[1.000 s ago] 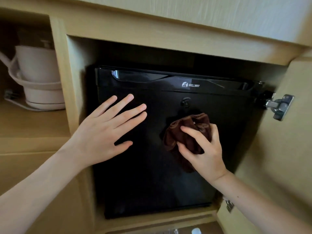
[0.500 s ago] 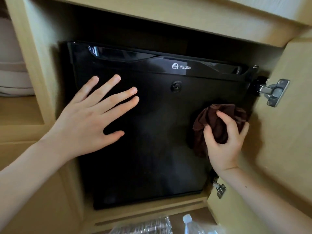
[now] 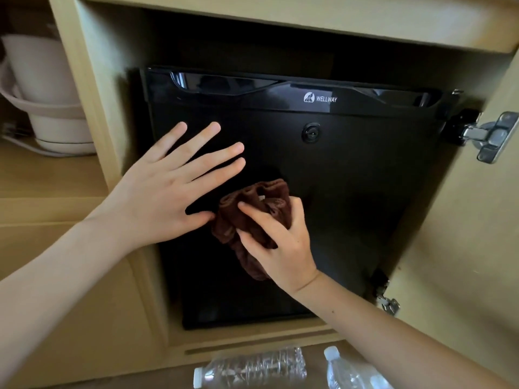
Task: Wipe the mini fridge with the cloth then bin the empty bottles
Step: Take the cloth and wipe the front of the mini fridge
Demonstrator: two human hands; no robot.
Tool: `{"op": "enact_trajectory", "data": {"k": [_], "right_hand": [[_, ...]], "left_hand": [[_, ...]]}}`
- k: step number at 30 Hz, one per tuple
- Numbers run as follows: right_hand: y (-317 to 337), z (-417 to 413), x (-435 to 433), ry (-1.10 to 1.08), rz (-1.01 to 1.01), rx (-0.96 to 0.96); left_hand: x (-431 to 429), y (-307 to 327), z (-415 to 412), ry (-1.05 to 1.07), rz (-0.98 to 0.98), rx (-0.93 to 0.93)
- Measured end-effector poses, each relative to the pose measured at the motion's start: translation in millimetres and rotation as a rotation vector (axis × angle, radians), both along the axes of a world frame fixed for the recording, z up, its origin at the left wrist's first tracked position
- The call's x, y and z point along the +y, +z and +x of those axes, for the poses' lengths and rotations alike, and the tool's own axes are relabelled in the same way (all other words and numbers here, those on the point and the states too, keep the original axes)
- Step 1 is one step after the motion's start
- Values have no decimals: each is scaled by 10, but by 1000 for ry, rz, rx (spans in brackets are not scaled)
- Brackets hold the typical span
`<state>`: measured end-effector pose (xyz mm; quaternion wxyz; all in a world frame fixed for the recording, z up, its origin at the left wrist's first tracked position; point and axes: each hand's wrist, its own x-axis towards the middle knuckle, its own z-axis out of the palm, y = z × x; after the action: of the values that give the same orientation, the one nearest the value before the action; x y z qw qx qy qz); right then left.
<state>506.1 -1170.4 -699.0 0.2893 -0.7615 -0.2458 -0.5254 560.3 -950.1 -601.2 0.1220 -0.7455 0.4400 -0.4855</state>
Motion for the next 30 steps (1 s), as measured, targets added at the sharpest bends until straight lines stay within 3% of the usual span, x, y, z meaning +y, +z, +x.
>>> {"op": "enact_trajectory", "data": {"k": [12, 16, 20, 30], "right_hand": [[212, -401, -1284, -347, 244, -11], [219, -412, -1352, -447, 431, 10], [197, -352, -1290, -499, 473, 15], [-733, -434, -995, -551, 828, 213]], "left_hand": [[-2, -67, 140, -38, -19, -26], [1, -128, 248, -60, -40, -36], [-20, -120, 263, -94, -50, -43], [-43, -216, 375, -77, -75, -63]]}}
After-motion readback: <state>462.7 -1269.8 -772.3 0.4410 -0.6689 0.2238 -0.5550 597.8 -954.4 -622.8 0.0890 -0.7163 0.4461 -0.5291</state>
